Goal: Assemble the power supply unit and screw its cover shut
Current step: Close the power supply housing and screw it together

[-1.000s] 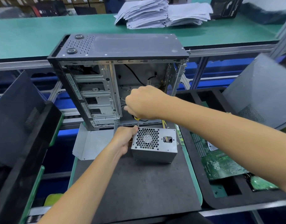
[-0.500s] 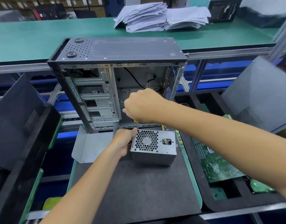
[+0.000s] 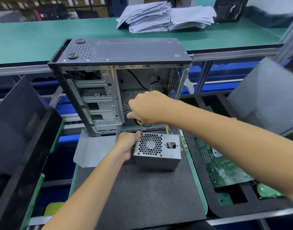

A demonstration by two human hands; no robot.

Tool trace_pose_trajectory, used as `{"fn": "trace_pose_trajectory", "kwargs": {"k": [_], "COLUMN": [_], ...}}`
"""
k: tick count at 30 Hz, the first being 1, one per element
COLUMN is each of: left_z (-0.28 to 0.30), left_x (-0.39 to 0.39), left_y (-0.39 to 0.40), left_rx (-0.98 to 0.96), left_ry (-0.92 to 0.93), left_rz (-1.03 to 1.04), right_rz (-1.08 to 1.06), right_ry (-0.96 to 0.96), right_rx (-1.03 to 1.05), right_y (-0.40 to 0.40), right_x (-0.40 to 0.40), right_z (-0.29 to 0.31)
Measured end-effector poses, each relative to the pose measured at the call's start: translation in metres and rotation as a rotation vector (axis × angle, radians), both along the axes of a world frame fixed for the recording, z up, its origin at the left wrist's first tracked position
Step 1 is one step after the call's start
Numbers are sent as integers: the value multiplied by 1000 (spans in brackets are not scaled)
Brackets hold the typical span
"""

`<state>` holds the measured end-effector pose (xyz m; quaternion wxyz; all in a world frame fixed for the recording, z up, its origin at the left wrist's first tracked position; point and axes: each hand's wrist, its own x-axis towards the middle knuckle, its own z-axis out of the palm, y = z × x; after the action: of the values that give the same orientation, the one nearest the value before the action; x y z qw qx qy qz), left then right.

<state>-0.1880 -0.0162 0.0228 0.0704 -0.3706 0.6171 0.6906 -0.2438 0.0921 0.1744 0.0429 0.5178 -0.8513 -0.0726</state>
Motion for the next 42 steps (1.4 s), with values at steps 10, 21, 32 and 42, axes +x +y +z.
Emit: {"fn": "trace_pose_trajectory", "kwargs": {"k": [10, 21, 32, 42], "left_z": [0, -7, -5, -3], "left_x": [-1, -3, -3, -3], "left_y": [1, -2, -3, -3], "left_rx": [15, 27, 62, 81], "left_ry": [13, 1, -2, -9], "left_rz": [-4, -28, -48, -42], "right_rz": [-23, 56, -33, -35], "right_ry": [80, -129, -108, -237], "right_rx": [-17, -12, -104, -150], "right_y": [0, 1, 2, 3], "right_x": [-1, -8, -15, -21], "right_z": [-5, 0, -9, -7]}}
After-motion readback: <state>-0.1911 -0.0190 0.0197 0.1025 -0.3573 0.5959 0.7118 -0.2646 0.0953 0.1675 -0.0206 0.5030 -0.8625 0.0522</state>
